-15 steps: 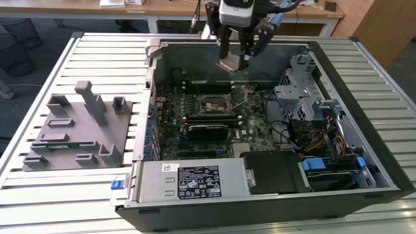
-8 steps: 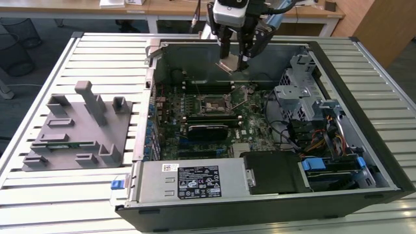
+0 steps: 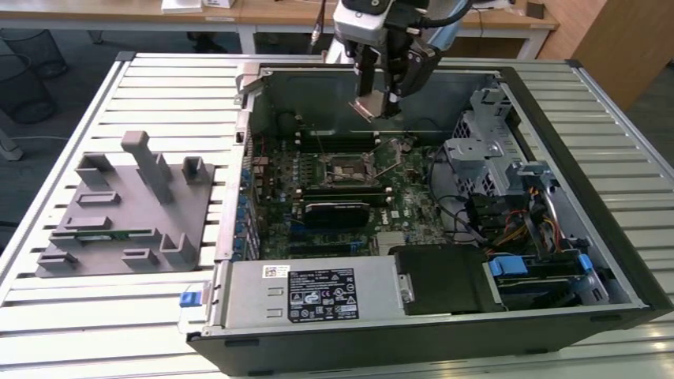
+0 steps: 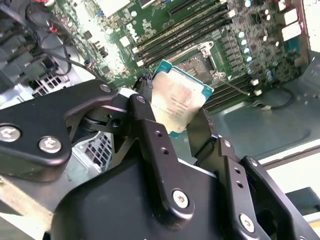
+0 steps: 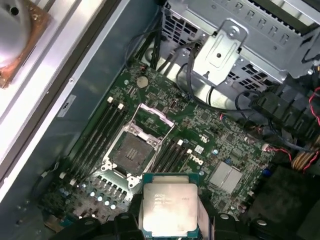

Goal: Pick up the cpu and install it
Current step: 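Place the cpu into insertion slot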

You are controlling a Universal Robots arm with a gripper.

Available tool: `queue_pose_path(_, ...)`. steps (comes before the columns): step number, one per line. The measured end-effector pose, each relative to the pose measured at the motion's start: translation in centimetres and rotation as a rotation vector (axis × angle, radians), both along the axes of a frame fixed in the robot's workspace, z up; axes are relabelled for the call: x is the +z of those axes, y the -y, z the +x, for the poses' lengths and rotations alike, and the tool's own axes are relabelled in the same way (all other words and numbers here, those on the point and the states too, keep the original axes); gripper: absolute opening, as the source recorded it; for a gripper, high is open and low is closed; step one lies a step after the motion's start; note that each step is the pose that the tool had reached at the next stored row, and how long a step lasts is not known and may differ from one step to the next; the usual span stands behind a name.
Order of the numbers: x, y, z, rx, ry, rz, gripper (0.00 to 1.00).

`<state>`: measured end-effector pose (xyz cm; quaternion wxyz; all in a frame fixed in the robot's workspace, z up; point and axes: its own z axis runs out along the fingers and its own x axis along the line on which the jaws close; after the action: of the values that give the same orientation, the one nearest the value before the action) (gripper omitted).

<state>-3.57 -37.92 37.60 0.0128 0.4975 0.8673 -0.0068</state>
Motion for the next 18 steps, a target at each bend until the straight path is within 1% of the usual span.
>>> queue_pose_path(8,-0.27,0.00,-0.01,-0.139,0.0001,0.0001,0.53)
queue_pose_path(18,-0.53,0.00,-0.10,-0.297,0.0001,0.0000,0.53)
